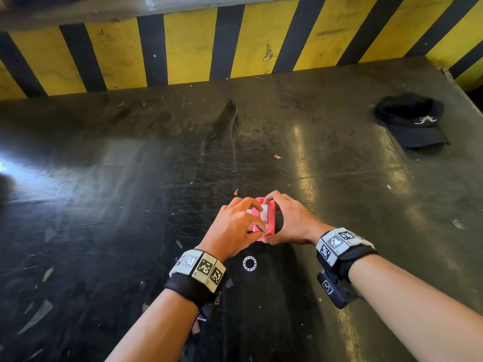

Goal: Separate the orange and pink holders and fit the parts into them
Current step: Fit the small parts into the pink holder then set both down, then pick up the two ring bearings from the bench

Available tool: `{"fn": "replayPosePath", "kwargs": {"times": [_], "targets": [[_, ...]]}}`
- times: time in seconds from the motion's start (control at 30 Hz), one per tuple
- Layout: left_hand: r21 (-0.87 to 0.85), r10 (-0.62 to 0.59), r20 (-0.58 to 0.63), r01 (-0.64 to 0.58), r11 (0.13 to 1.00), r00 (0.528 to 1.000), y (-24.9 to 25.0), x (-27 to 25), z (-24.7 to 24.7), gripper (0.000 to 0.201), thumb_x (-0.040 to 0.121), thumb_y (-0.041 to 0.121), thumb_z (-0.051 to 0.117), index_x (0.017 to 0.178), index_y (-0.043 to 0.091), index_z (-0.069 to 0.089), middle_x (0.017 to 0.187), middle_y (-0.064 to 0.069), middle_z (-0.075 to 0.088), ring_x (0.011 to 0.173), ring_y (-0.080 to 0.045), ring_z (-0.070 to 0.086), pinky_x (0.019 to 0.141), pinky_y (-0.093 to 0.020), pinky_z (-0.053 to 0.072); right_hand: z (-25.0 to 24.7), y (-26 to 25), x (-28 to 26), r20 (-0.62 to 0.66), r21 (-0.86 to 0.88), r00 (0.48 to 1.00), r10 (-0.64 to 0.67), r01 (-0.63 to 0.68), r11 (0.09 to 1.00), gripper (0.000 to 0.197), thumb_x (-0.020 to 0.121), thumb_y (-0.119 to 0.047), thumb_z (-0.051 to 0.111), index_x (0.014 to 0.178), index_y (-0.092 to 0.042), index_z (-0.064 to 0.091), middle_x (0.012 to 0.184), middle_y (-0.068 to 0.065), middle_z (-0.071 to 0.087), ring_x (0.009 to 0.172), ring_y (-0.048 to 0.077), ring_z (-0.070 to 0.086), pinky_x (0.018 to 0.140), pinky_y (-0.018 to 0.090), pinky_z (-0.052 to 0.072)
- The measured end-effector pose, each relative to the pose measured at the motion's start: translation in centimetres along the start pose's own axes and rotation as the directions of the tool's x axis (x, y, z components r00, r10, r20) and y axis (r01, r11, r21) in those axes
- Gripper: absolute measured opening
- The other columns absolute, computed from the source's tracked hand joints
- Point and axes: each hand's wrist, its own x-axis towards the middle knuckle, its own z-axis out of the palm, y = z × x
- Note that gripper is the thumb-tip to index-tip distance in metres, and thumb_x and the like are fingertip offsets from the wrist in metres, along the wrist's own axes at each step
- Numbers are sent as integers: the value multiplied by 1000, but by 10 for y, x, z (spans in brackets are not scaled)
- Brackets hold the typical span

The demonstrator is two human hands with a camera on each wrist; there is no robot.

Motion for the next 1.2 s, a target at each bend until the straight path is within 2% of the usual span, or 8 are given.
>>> {"fn": "replayPosePath", "kwargs": {"times": [0.17, 0.3, 0.4, 0.53, 0.67, 0.77, 0.9, 1.2], "targets": [[109, 18, -9, -17, 994, 1000, 4, -3, 4, 18, 91, 39, 74, 107, 42, 80, 143, 7, 51, 133, -19, 43, 103, -41, 45, -3, -1, 1, -23, 14, 1000, 2, -2, 1000, 87, 55, -56, 93, 123, -39, 41, 122, -4, 53, 110, 19, 56, 90, 37, 52], [33, 24, -32, -23, 999, 999, 2, -4, 7, 28, 92, 19, 66, 105, 39, 81, 138, 6, 56, 128, -19, 46, 101, -41, 49, -6, 2, 0, -6, -2, 1000, -2, 2, 1000, 88, 54, -54, 92, 124, -39, 41, 124, -4, 53, 113, 20, 57, 93, 38, 53], [-19, -11, -104, 9, 1000, 995, 0, -4, 8, 23, 87, 18, 69, 99, 32, 81, 132, 6, 60, 125, -20, 50, 99, -46, 52, -3, 5, 1, 3, -11, 1000, 6, -6, 1000, 87, 56, -47, 94, 124, -38, 40, 125, -4, 52, 114, 19, 55, 92, 35, 51], [-32, -21, -64, 19, 999, 998, -3, -3, 9, 31, 90, 11, 62, 104, 31, 81, 138, 5, 57, 129, -20, 48, 101, -40, 50, -1, 10, 3, 9, -25, 1000, 17, -17, 1000, 87, 58, -41, 95, 125, -38, 40, 129, -5, 50, 116, 19, 54, 92, 33, 49], [-181, -127, -123, 104, 978, 984, -21, -6, 3, 31, 90, 4, 59, 101, 27, 76, 125, 6, 61, 106, -13, 59, 91, -32, 55, -4, 20, 14, 39, -98, 996, 79, -75, 992, 89, 59, -36, 95, 126, -37, 37, 136, -4, 45, 117, 20, 53, 95, 39, 51], [-145, -266, 54, 271, 952, 963, -41, -13, 3, 28, 92, 18, 67, 117, 30, 66, 126, 5, 61, 109, -13, 62, 93, -35, 56, -3, 28, 24, 40, -143, 993, 110, -104, 984, 88, 58, -34, 94, 125, -35, 37, 137, -3, 47, 117, 24, 57, 95, 41, 52], [-65, -389, 256, 418, 906, 885, -61, -21, 16, 51, 86, 32, 78, 132, 30, 57, 131, 4, 61, 115, -15, 61, 99, -37, 55, 7, 36, 35, 45, -189, 983, 176, -165, 968, 89, 59, -34, 94, 124, -37, 34, 139, -4, 46, 115, 27, 59, 92, 44, 54], [-28, -413, 314, 443, 896, 855, -73, -19, 52, 69, 81, 34, 83, 141, 32, 48, 135, 1, 58, 121, -20, 61, 101, -39, 54, 23, 46, 43, 26, -214, 972, 235, -224, 951, 89, 68, -29, 93, 133, -32, 33, 142, 4, 50, 123, 29, 56, 89, 41, 49]]}}
